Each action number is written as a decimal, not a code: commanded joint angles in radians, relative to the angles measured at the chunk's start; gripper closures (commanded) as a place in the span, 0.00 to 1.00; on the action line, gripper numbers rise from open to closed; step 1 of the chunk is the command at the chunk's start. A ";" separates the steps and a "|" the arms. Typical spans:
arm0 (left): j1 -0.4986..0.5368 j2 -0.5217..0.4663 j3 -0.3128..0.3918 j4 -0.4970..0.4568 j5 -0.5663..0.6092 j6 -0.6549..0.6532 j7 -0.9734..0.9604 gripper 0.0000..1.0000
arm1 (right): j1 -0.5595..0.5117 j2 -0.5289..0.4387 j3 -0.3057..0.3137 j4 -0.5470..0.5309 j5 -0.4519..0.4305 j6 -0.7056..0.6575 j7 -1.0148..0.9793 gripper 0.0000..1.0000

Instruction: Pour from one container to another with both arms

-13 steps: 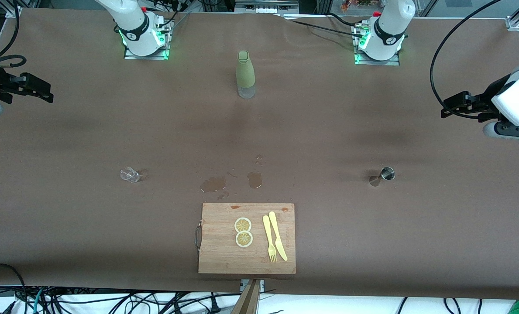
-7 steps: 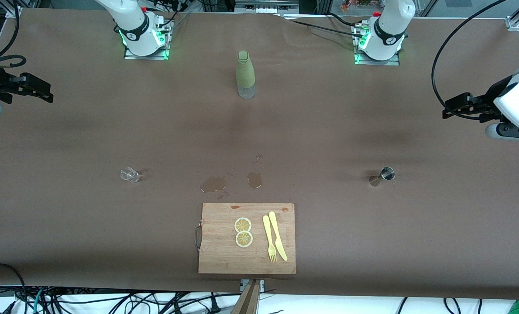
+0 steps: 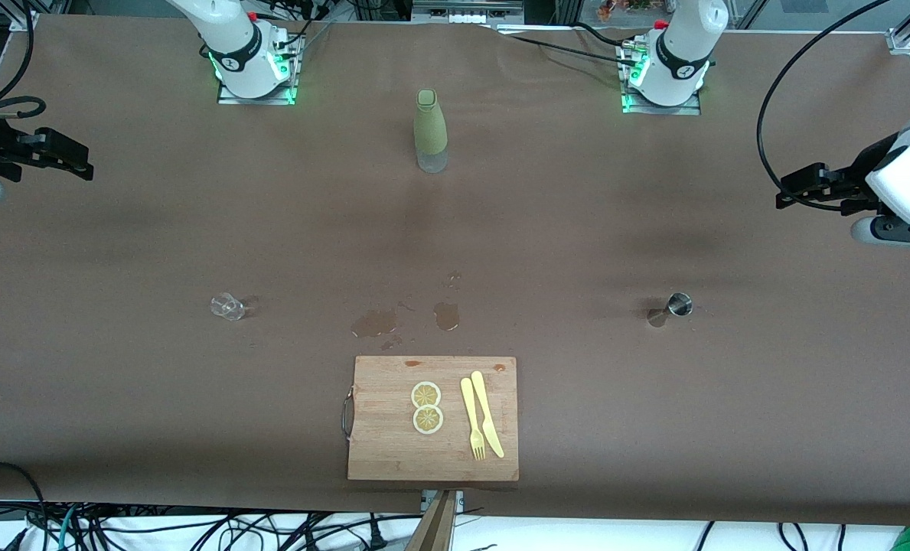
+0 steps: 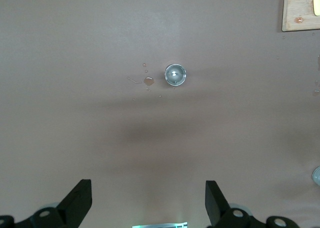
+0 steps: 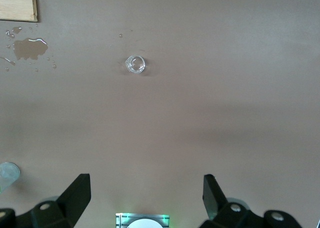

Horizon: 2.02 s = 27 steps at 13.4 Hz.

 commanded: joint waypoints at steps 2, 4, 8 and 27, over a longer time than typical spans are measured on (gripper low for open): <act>0.004 -0.001 -0.003 -0.004 0.015 0.011 -0.002 0.00 | -0.007 -0.005 0.000 0.000 0.020 0.007 0.006 0.00; 0.004 0.001 -0.003 -0.004 0.015 0.011 0.004 0.00 | -0.007 -0.005 0.000 0.000 0.020 0.006 0.008 0.00; 0.005 0.007 -0.003 -0.004 0.013 0.011 0.007 0.00 | -0.008 -0.005 0.000 0.000 0.020 0.007 0.006 0.00; 0.132 0.073 -0.001 0.000 -0.051 0.042 0.400 0.00 | -0.016 -0.005 -0.002 0.000 0.020 0.006 0.002 0.00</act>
